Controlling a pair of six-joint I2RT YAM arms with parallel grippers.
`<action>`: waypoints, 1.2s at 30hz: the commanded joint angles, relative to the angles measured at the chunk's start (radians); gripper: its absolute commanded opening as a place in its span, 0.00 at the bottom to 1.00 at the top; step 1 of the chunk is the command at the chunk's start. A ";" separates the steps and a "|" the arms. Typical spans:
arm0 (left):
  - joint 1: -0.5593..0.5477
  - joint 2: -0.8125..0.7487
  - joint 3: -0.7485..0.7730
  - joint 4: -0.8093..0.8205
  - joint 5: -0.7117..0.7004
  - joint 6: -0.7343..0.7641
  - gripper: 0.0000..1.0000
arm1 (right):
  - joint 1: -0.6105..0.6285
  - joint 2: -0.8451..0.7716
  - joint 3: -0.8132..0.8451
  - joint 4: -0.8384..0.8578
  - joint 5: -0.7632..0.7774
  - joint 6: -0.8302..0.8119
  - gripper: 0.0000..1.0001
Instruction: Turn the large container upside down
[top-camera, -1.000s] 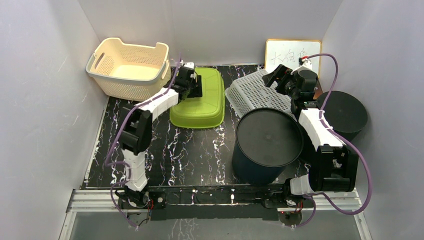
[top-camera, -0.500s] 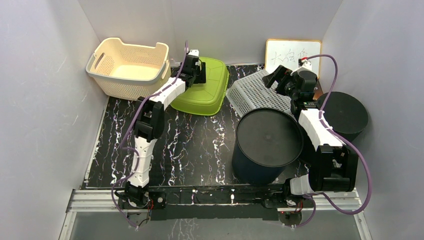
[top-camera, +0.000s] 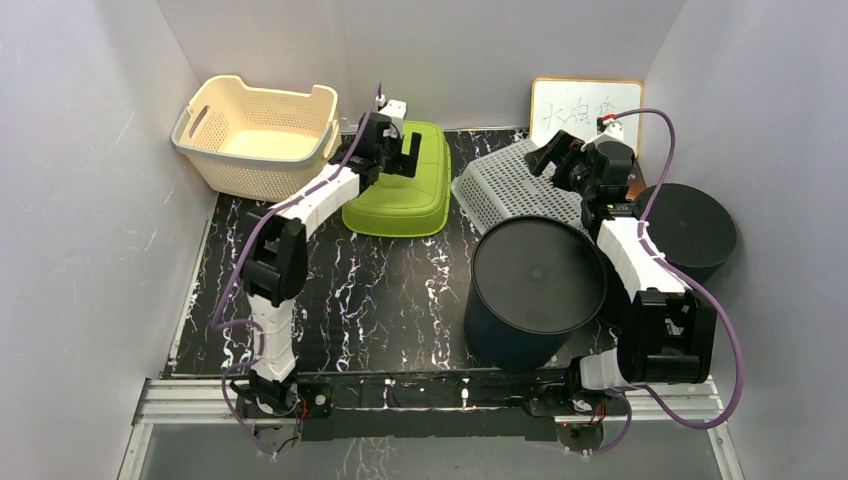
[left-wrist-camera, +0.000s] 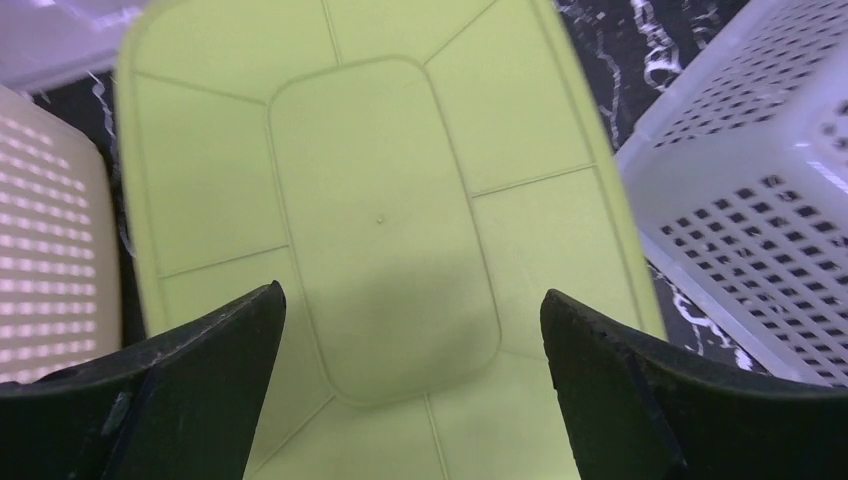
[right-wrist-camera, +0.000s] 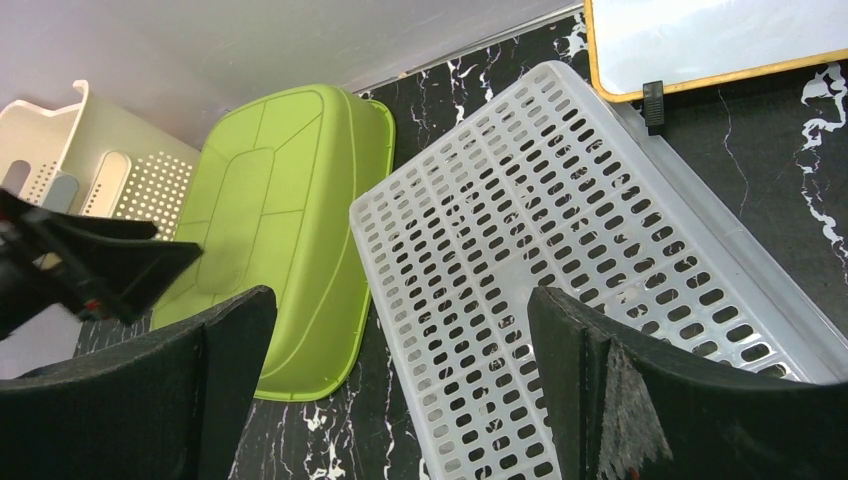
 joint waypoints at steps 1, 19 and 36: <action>-0.004 -0.201 -0.015 0.001 -0.007 0.137 0.98 | -0.005 -0.018 0.010 0.066 -0.001 -0.003 0.98; 0.199 -0.225 0.022 -0.134 -0.118 0.321 0.98 | -0.005 -0.059 0.007 0.036 0.000 -0.004 0.98; 0.289 -0.109 -0.029 -0.047 -0.053 0.300 0.91 | -0.005 -0.054 -0.022 0.045 0.013 -0.015 0.98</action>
